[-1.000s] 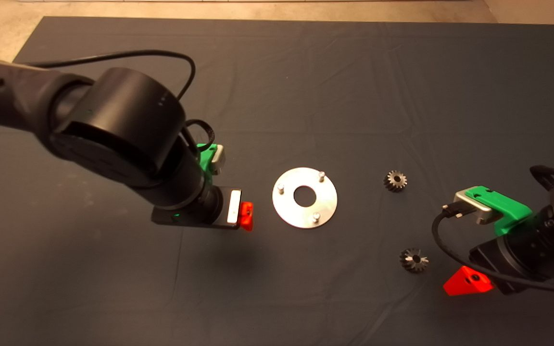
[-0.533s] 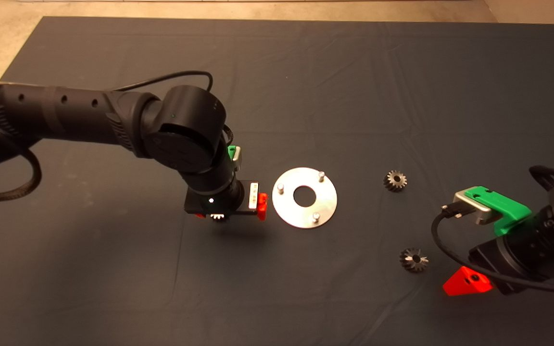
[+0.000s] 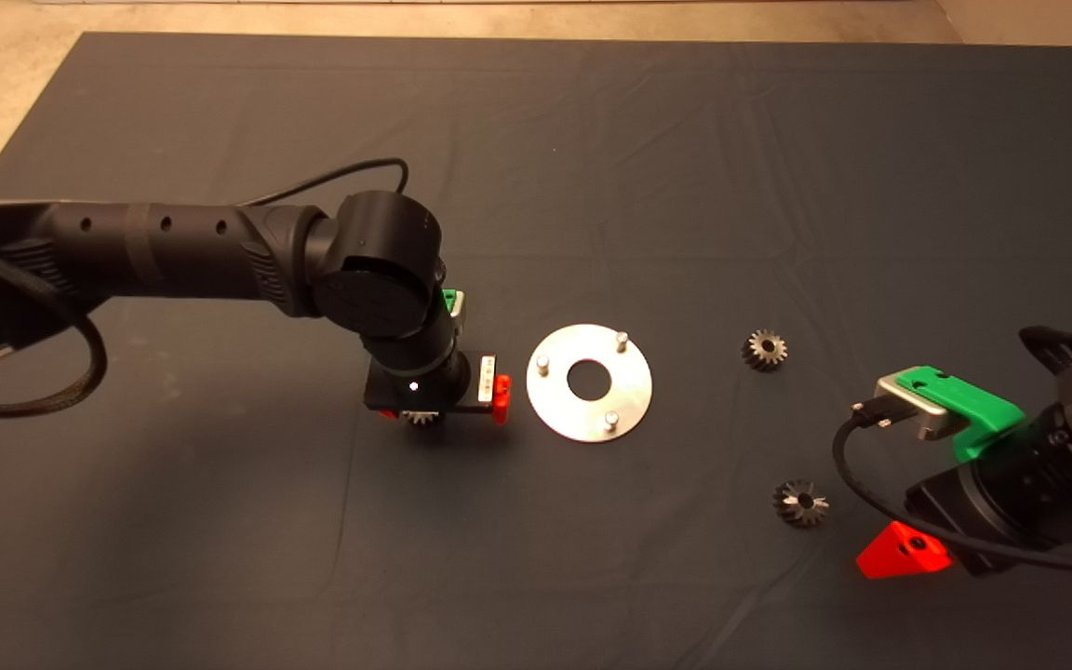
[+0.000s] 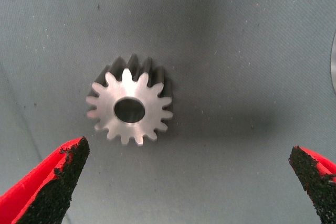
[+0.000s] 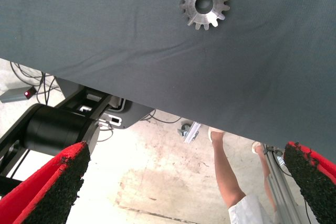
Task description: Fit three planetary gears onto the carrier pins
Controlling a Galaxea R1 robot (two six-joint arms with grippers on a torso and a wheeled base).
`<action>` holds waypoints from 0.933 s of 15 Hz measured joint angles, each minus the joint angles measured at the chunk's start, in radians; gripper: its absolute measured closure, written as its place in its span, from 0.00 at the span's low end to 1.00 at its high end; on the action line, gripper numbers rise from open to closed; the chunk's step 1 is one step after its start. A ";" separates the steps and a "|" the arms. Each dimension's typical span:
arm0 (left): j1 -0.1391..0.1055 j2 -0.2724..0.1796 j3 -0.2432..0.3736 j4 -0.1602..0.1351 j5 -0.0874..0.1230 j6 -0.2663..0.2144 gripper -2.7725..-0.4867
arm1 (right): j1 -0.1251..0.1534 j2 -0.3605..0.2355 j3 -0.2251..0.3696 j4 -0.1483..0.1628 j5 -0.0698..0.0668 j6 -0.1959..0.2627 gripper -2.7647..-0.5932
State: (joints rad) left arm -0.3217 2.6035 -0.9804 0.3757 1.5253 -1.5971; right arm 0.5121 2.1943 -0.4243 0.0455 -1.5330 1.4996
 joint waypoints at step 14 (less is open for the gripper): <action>0.009 -0.062 -0.013 0.034 -0.002 0.065 0.09 | -0.005 0.009 0.001 0.000 0.000 0.000 0.01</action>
State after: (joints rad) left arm -0.3130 2.5416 -0.9934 0.4102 1.5236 -1.5318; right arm 0.5070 2.2032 -0.4236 0.0460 -1.5332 1.4996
